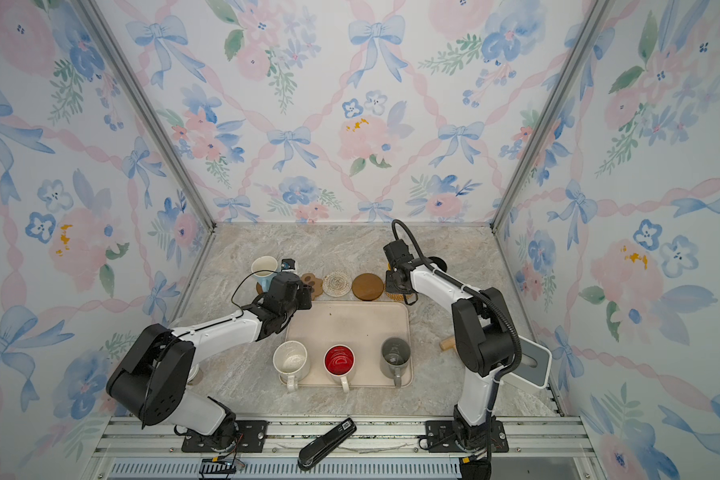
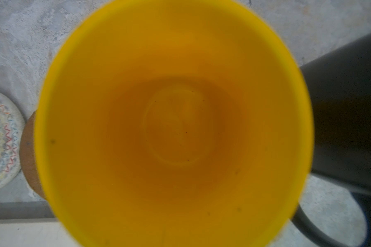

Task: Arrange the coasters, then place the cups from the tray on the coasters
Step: 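Lower the yellow mug onto the rattan coaster with the right gripper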

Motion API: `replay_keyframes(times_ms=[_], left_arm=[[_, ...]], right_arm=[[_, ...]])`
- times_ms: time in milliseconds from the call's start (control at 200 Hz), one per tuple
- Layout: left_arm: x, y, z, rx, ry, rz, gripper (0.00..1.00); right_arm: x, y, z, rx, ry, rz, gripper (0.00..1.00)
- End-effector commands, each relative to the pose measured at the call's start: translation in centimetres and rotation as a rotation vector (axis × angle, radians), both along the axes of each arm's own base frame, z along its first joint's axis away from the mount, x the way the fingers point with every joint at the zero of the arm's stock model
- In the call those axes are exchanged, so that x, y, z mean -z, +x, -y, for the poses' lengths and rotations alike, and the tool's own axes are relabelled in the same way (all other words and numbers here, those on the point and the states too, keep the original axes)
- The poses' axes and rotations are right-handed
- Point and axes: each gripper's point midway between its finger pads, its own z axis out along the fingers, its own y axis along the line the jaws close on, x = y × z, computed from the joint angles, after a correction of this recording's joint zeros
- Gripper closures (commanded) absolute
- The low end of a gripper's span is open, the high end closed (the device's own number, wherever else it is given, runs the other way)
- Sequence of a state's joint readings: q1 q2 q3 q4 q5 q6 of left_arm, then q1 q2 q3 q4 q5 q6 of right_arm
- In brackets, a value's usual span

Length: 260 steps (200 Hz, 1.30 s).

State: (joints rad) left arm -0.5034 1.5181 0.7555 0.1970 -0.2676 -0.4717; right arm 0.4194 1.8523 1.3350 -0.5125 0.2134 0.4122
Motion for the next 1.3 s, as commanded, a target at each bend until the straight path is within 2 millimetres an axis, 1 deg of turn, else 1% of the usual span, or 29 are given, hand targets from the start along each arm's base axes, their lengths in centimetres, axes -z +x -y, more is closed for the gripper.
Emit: replay_keyframes(times_ms=[0,525,750,955,1295], left_arm=[[-0.5,0.4,0.0,0.010,0.007,0.015,0.60],[-0.4,0.3,0.1,0.013,0.001,0.012,0.60],[-0.5,0.3,0.1,0.011,0.002,0.013,0.60],[-0.5,0.3,0.1,0.013,0.001,0.013,0.60],[-0.4,0.3,0.1,0.013,0.002,0.011,0.60]], right_arm=[[-1.2,1.1,0.1,0.026,0.024,0.056,1.00],[-0.9,0.3,0.1,0.028,0.035,0.047,1.00],[-1.1,0.2,0.1,0.028,0.040,0.050,1.00],[-0.6,-0.1,-0.1,0.030,0.051,0.030,1.00],[0.2,-0.6,0.5,0.053,0.030,-0.002,1.00]])
